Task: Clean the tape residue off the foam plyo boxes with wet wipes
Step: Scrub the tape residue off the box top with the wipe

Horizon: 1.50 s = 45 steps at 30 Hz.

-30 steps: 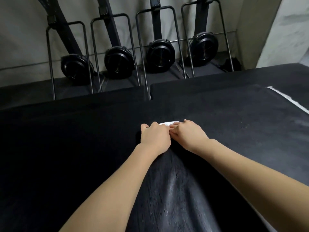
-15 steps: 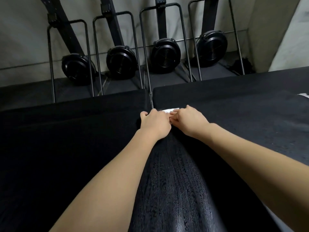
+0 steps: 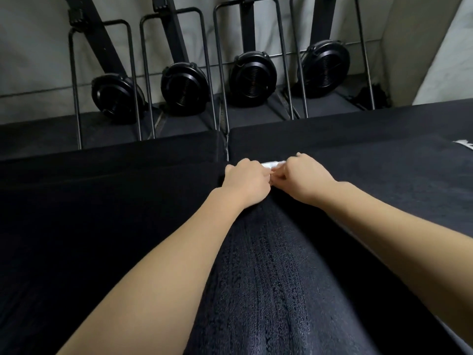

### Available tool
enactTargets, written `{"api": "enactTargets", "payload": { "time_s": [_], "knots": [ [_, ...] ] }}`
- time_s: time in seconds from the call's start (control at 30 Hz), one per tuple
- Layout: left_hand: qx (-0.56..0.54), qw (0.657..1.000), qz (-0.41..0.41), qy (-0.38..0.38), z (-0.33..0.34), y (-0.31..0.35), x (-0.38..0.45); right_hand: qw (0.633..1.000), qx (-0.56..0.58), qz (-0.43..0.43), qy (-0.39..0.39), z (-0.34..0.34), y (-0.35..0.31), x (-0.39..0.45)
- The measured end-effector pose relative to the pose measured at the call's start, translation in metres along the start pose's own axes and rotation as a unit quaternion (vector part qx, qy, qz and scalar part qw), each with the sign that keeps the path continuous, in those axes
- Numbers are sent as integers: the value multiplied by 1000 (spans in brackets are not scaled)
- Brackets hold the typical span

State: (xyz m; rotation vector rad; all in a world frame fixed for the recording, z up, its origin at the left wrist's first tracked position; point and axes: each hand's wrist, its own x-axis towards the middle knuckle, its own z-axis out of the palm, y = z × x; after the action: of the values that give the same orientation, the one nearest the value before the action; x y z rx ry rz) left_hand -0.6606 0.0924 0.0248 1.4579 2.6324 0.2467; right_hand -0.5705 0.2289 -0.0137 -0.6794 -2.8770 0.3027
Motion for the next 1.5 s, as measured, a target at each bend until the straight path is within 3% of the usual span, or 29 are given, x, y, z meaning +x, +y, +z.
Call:
{"api": "enactTargets", "payload": {
  "time_s": [0.13, 0.27, 0.5, 0.63, 0.83, 1.07, 1.23, 1.37, 1.5],
  "knots": [
    [-1, 999, 37, -6, 6, 3, -42, 994, -69, -84, 12, -8, 0, -58],
    [-15, 999, 21, 26, 9, 0, -37, 995, -46, -87, 19, -8, 5, -56],
    [20, 999, -14, 21, -2, 6, 42, 1000, -4, 11, 19, -7, 24, 31],
    [42, 999, -13, 6, 4, 6, 51, 999, 24, 31, 16, 0, 25, 36],
    [47, 998, 34, 31, 5, 16, -9, 1000, -11, -20, 4, 2, 18, -16],
    [77, 990, 118, 30, 7, 35, -107, 989, -66, -120, 55, 7, 5, -123],
    [45, 998, 53, 10, 0, 34, -90, 989, -111, -94, 13, 8, 5, -99],
    [40, 999, 8, 21, 1, 37, -58, 991, -114, -58, 33, -3, 0, -69],
    [27, 999, 17, 13, 5, 35, -63, 992, -117, -36, 36, -17, -18, -82]
  ]
}}
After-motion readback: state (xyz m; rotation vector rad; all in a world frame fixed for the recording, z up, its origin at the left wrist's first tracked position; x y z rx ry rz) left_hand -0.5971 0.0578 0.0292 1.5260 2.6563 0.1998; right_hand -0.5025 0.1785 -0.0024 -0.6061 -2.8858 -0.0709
